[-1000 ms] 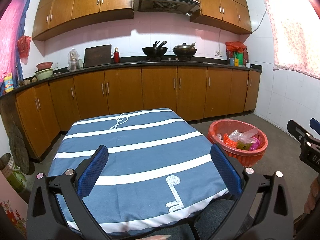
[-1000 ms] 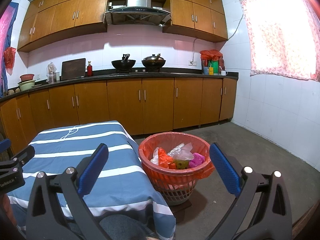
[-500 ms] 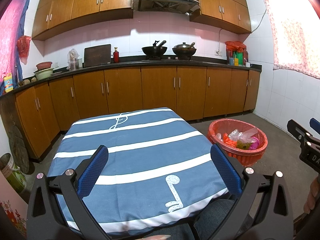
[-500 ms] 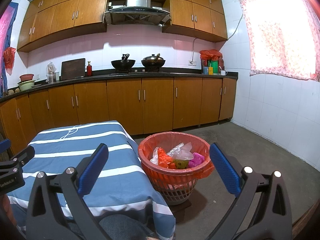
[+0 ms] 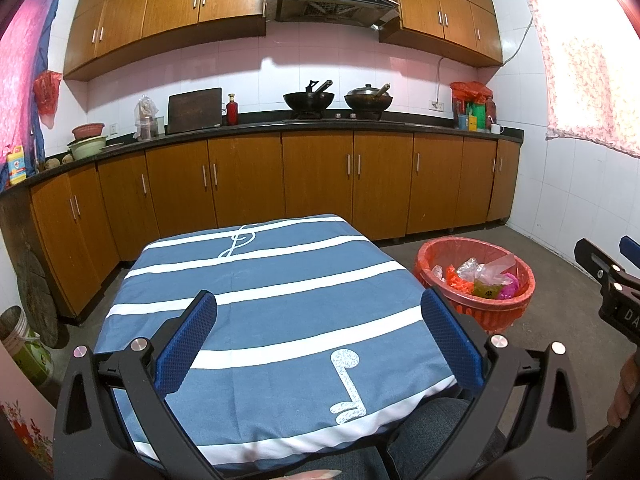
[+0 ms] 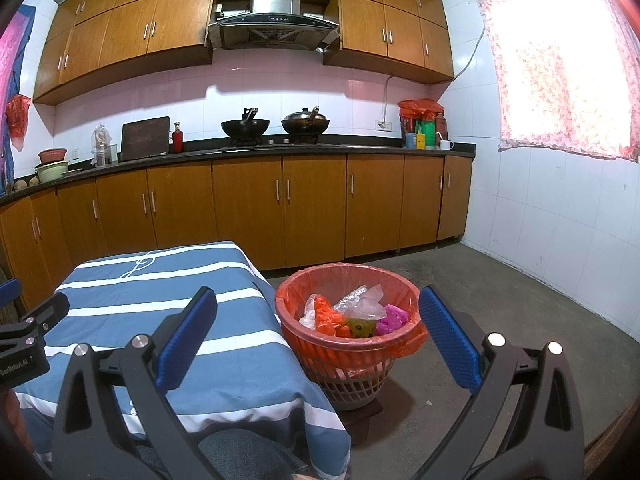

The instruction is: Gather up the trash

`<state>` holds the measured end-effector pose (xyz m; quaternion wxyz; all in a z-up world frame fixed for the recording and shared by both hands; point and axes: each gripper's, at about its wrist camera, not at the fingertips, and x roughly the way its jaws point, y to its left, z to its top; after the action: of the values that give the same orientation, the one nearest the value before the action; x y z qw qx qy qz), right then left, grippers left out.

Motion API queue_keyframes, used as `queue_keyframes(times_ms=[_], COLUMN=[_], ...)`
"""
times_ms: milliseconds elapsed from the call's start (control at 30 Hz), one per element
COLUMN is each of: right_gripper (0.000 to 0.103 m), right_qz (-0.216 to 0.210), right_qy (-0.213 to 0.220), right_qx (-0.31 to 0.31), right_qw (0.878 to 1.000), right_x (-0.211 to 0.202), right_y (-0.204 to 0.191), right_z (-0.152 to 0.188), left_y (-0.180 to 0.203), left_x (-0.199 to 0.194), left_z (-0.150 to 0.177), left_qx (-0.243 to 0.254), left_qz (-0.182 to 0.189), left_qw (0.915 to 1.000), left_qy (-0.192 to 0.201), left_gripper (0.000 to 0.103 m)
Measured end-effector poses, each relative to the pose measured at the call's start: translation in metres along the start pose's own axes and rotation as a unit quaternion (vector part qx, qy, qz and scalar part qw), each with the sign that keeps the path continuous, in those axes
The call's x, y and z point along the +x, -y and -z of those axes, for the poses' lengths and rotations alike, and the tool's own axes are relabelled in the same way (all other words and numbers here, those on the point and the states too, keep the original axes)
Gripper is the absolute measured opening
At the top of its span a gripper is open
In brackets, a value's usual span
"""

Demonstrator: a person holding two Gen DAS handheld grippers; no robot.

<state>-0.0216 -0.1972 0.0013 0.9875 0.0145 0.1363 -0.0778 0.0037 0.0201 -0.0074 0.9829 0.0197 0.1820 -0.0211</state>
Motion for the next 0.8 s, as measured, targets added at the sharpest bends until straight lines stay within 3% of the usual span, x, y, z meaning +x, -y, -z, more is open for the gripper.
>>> queue_keyframes(times_ms=[800], right_gripper=[0.099], right_qz=[0.0], right_qy=[0.0], right_qx=[0.001], right_qw=[1.0], right_x=[0.0], right_y=[0.0014], right_z=[-0.0002], left_y=[0.002], left_x=[-0.0013], left_z=[-0.0002], left_qx=[0.0], left_qz=[0.001], left_qw=[1.0], left_qy=[-0.001], left_gripper=[0.101])
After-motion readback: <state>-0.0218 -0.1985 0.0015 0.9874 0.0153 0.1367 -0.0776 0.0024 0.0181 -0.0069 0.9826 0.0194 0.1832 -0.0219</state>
